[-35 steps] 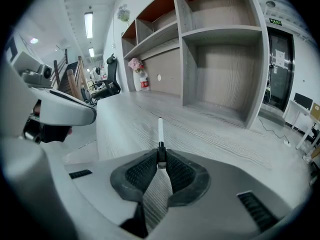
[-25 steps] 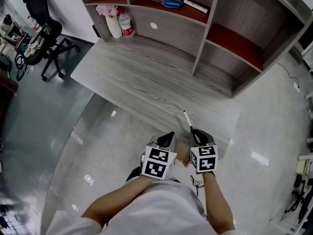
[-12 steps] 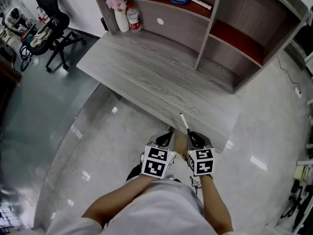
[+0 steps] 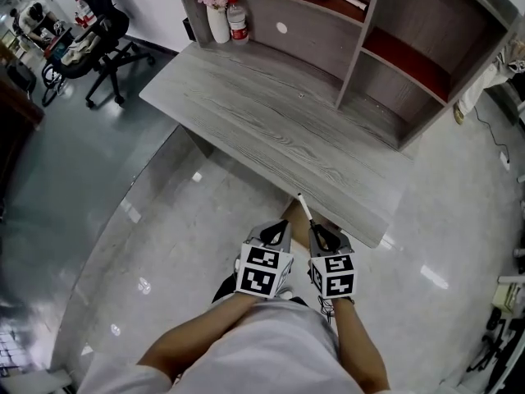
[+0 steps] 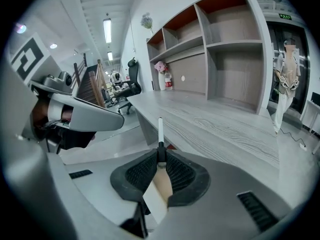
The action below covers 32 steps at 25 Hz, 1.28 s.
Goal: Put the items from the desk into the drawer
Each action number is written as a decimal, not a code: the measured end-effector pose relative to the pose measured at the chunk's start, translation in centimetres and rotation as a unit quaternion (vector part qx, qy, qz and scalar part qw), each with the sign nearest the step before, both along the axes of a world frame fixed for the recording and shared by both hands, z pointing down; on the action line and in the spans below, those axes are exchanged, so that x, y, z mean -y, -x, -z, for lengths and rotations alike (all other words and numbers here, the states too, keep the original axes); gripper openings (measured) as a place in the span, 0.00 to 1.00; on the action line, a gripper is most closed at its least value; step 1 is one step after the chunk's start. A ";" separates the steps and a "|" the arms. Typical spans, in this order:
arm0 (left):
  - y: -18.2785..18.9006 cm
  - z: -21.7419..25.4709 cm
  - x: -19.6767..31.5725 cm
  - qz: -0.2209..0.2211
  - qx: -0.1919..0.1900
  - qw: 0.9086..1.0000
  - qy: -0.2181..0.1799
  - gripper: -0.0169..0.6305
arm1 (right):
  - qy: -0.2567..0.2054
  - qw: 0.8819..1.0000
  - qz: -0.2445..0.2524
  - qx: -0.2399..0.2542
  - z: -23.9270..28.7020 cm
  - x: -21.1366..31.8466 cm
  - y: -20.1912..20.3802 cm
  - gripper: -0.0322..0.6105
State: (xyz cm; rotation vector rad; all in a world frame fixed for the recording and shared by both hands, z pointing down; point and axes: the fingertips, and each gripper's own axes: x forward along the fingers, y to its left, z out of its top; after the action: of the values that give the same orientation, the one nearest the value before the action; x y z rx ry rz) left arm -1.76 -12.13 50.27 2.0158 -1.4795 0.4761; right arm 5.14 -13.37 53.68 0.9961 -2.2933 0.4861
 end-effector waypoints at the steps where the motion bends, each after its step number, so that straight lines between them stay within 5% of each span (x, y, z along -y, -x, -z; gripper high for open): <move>1: 0.2 -0.1 -0.3 0.003 0.000 1.000 0.001 0.03 | 0.001 1.000 0.003 0.001 -0.1 -0.4 0.2 0.12; 12: 1.9 -2.5 -2.3 0.023 0.009 0.999 0.028 0.03 | 0.041 0.999 0.007 -0.005 -4.0 -3.6 0.7 0.12; 19: 2.2 -4.1 -1.9 0.019 0.013 0.999 0.044 0.03 | 0.108 0.993 -0.040 -0.011 -8.9 -3.8 0.2 0.12; 32: 3.4 -6.4 -0.4 0.016 0.008 0.998 0.066 0.03 | 0.156 0.985 -0.065 -0.034 -14.2 -2.1 2.0 0.12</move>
State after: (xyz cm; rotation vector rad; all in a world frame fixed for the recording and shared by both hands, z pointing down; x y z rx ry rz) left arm -5.17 -11.73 56.71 1.8876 -1.4481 0.5636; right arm 3.11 -11.27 67.83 0.9903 -2.0214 0.8241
